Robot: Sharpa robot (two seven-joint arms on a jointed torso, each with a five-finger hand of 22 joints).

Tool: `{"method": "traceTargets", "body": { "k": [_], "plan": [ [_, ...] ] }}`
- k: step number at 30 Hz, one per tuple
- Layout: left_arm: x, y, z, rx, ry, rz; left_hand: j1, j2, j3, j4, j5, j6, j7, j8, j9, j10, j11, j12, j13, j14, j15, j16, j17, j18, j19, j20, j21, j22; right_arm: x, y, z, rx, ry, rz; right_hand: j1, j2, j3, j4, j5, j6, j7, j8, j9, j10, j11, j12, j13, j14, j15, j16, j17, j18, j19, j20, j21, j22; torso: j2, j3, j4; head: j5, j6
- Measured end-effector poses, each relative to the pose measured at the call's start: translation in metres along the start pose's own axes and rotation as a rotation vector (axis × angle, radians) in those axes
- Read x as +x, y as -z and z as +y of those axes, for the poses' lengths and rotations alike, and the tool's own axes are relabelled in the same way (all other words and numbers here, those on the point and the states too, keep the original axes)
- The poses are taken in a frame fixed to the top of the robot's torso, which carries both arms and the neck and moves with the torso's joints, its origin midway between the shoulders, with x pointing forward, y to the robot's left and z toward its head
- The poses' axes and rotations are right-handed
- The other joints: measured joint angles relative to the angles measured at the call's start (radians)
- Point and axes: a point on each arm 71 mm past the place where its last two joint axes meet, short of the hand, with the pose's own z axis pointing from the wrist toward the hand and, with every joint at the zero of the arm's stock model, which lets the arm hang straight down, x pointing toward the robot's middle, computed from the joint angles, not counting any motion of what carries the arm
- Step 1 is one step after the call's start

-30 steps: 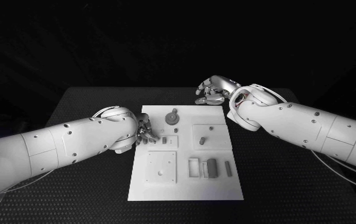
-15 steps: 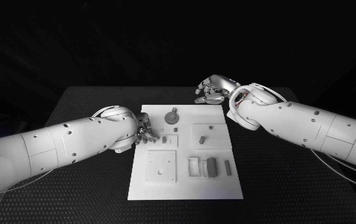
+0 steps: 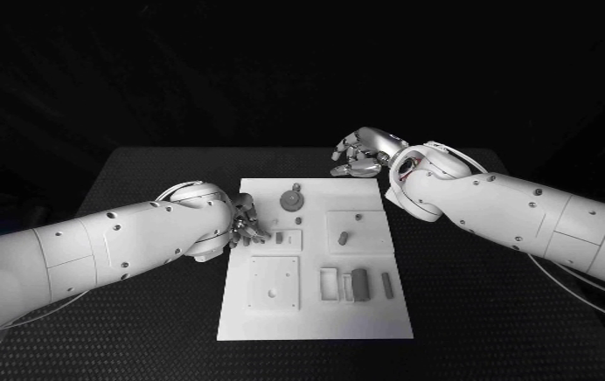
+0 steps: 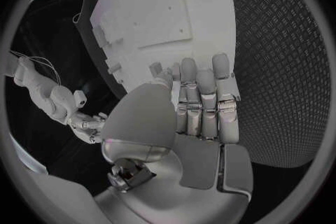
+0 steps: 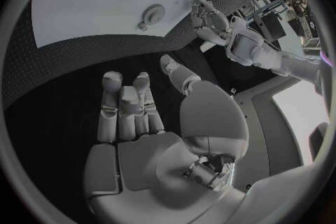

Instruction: Assemble the parts on the task board

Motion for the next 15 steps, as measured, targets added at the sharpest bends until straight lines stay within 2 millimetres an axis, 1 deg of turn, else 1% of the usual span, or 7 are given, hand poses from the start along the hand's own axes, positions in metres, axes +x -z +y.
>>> {"method": "traceTargets", "body": {
  "k": [15],
  "plan": [
    [-0.0001,0.0,0.0008,-0.001,0.0,0.001,0.0,0.0,0.0,0.0,0.004,-0.002,-0.001,0.006,-0.001,0.001,-0.002,0.002,0.001,0.0,0.0,0.003,0.001,0.0,-0.002,0.002,0.0,0.0,0.0,0.0,-0.0003,0.001,-0.001,0.0,0.0,0.0,0.0,0.0,0.0,0.0,0.0,0.0,0.0,0.0,0.0,0.0,0.0,0.0,0.0,0.0,-0.001,0.0,0.0,0.0,0.0,0.0,0.0,-0.0008,0.0001,-0.001,0.001]
  ]
}}
